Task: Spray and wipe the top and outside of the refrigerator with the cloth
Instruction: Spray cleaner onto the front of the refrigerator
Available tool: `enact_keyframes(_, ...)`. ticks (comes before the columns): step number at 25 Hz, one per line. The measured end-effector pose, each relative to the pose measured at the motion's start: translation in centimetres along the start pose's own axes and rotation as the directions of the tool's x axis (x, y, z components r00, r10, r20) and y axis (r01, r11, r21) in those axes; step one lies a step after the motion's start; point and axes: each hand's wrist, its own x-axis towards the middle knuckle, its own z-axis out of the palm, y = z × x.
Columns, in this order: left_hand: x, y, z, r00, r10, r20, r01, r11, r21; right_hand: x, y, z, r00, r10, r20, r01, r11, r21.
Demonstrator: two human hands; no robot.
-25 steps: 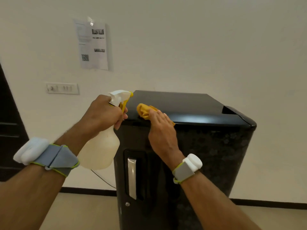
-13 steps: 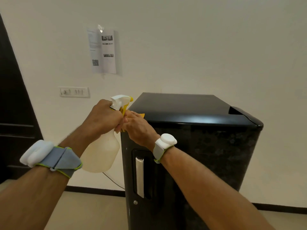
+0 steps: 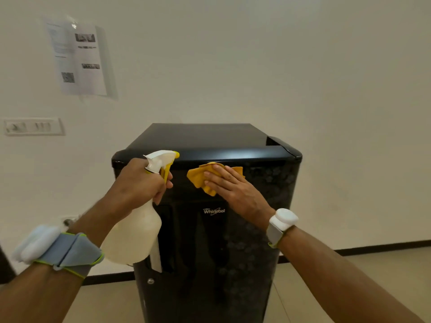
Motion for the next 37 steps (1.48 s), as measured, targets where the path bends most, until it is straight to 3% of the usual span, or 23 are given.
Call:
enact_keyframes(6, 0.9, 2.4, 6.2, 0.994, 0.012, 0.104, -0.009, 1.0, -0.029, -8.3, 4.2, 0.2, 0.942, 0.307, -0.132, -0.302, 0.952, 0.057)
enact_keyframes(10, 2.0, 4.8, 11.8, 0.992, 0.027, 0.121, -0.023, 0.999, -0.034, -11.4, 4.8, 1.2, 0.749, 0.626, -0.217, -0.571, 0.776, 0.269)
enact_keyframes(13, 2.4, 6.7, 15.5, 0.992, 0.034, 0.126, -0.029, 0.999, -0.034, -11.1, 4.0, 1.5, 0.633, 0.741, -0.226, -0.608, 0.656, 0.448)
enact_keyframes(15, 2.4, 7.5, 17.4, 0.993, 0.041, 0.112, -0.036, 0.998, -0.047, -11.0, 3.6, 1.3, 0.504, 0.839, -0.205, -0.633, 0.52, 0.573)
enact_keyframes(17, 2.0, 7.9, 19.0, 0.996, 0.027, 0.089, -0.023, 0.999, -0.048, -12.0, 3.8, 1.4, 0.446, 0.879, -0.17, -0.629, 0.443, 0.639)
enact_keyframes(22, 1.1, 7.7, 21.6, 0.995, -0.013, 0.096, 0.015, 1.0, -0.019, -13.0, 4.4, 0.4, 0.439, 0.893, -0.097, -0.595, 0.37, 0.714)
enact_keyframes(23, 0.7, 7.6, 22.1, 0.994, -0.021, 0.104, 0.022, 1.0, -0.014, -13.2, 4.6, 0.1, 0.395, 0.917, -0.06, -0.597, 0.306, 0.741)
enact_keyframes(25, 0.2, 7.4, 22.9, 0.993, -0.025, 0.112, 0.026, 1.0, -0.004, -13.9, 5.2, -0.6, 0.239, 0.97, 0.044, -0.623, 0.118, 0.773)
enact_keyframes(27, -0.4, 7.1, 23.7, 0.995, -0.026, 0.098, 0.026, 1.0, 0.004, -15.1, 5.7, -0.8, 0.115, 0.977, 0.181, -0.555, -0.087, 0.827)
enact_keyframes(30, -0.6, 6.4, 24.5, 0.997, -0.031, 0.074, 0.032, 0.999, -0.017, -16.2, 5.4, -1.0, 0.047, 0.942, 0.331, -0.45, -0.276, 0.849)
enact_keyframes(33, -0.6, 6.4, 25.3, 0.998, -0.016, 0.056, 0.019, 0.999, -0.05, -16.6, 4.8, -1.2, 0.031, 0.921, 0.388, -0.414, -0.341, 0.844)
enact_keyframes(37, -0.6, 6.6, 25.4, 0.999, 0.017, 0.036, -0.016, 1.0, -0.018, -16.6, 4.5, -1.7, 0.031, 0.922, 0.385, -0.401, -0.341, 0.85)
